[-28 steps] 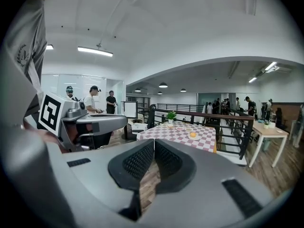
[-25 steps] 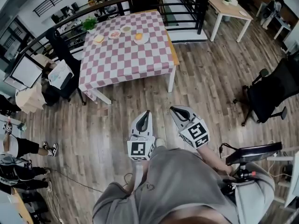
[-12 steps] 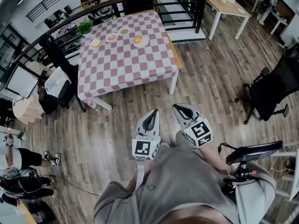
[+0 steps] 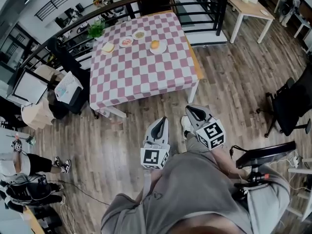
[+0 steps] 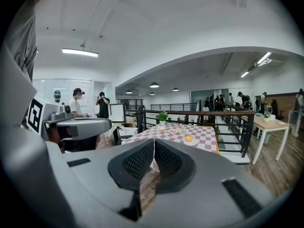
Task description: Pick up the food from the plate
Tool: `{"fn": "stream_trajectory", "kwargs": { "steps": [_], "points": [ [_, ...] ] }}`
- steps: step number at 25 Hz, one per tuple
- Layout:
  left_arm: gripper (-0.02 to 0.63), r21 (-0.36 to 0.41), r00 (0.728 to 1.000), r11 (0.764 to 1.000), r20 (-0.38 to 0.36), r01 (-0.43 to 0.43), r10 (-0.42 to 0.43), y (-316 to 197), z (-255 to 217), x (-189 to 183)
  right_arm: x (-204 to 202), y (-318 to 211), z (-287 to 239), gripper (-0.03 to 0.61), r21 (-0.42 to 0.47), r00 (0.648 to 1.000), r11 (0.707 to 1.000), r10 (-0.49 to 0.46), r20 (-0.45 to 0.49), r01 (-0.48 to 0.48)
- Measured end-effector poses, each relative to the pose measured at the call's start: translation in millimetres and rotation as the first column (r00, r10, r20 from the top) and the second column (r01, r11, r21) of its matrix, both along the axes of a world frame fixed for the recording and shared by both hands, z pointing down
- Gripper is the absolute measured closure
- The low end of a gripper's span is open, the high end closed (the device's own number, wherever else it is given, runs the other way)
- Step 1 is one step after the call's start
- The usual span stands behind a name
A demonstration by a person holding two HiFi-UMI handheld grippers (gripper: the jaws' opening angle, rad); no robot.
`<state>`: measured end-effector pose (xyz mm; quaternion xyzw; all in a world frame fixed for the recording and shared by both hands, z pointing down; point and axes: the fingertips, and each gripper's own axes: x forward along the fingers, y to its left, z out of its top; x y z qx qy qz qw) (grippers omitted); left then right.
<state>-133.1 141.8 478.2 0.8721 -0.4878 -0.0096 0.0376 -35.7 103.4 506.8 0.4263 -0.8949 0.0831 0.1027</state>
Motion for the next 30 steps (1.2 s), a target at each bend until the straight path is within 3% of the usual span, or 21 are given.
{"fn": "stream_trajectory", "kwargs": {
  "steps": [14,24,30],
  "points": [
    [0.603,0.011,0.995,0.995,0.029,0.096,-0.096,-204.1,-23.3,-4.8,-0.4,-211.3,-16.4,0.563,0.032,0.995,0.996,-0.086,0.055,0.084],
    [0.603,-0.009,0.993,0.994,-0.016,0.113,-0.113,-345.7,-32.7,24.0,49.1,-344.3,-19.0,0.563,0.032,0.997,0.997,-0.066,0.048,0.064],
    [0.603,0.016,0.991,0.992,-0.036,0.127,-0.127,-388.0,-52.0,32.7,67.7,-385.4,-31.3,0.563,0.056,0.996,0.997,-0.052,0.066,0.048]
  ]
}}
